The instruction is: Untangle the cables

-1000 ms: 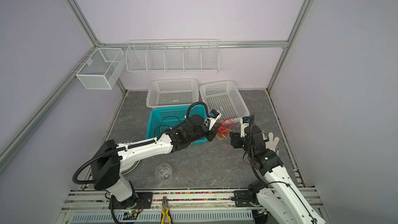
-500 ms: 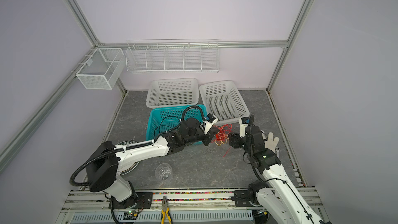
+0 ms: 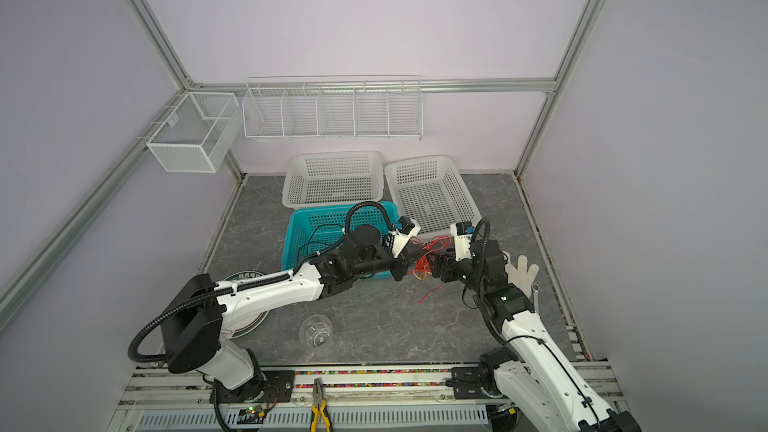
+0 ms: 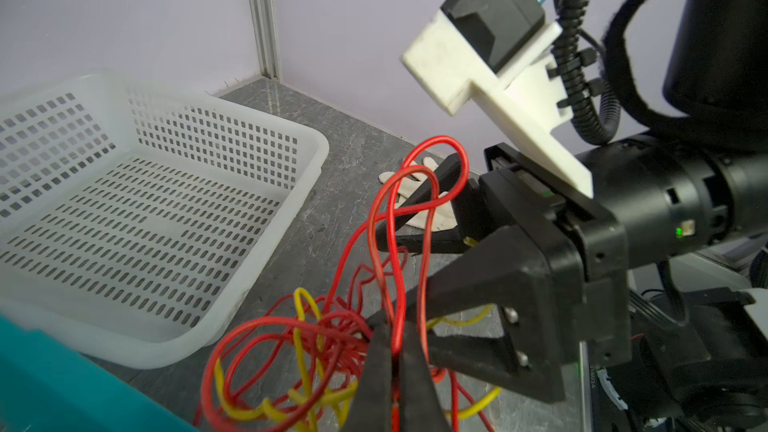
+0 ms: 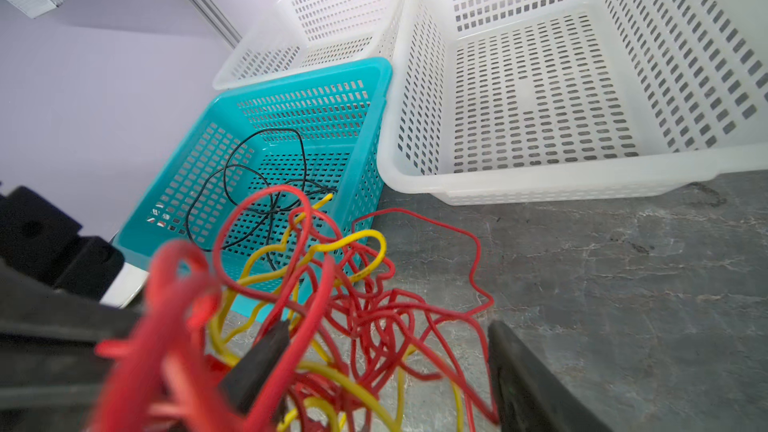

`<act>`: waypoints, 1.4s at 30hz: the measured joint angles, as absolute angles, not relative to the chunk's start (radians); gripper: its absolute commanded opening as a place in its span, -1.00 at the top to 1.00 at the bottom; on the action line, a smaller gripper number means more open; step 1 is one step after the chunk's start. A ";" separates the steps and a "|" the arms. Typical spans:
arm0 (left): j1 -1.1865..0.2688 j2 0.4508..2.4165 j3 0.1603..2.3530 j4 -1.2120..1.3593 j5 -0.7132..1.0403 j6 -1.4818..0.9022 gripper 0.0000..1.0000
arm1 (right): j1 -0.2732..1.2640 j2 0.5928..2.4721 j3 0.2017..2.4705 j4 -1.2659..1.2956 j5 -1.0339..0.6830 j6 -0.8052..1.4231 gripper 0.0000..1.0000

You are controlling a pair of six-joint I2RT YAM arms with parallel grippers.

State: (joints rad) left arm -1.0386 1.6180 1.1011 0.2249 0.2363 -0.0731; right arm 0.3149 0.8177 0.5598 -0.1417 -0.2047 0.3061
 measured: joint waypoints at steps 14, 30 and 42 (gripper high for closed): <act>-1.057 1.650 1.126 0.206 0.295 -0.109 1.00 | 0.315 0.819 0.495 -0.033 -0.073 0.371 -0.42; -1.067 1.541 1.121 0.112 0.153 -0.045 1.00 | 0.323 0.966 0.477 -0.046 0.265 0.469 -0.38; -1.075 1.443 1.059 0.037 0.015 0.014 1.00 | 0.320 1.007 0.476 -0.033 0.288 0.519 -0.39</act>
State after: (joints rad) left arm -1.0752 1.4429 1.0588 0.0372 0.0151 0.0139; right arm 0.3202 1.0073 0.4755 -0.0334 0.2878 0.5194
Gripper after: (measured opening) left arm 0.047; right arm 0.694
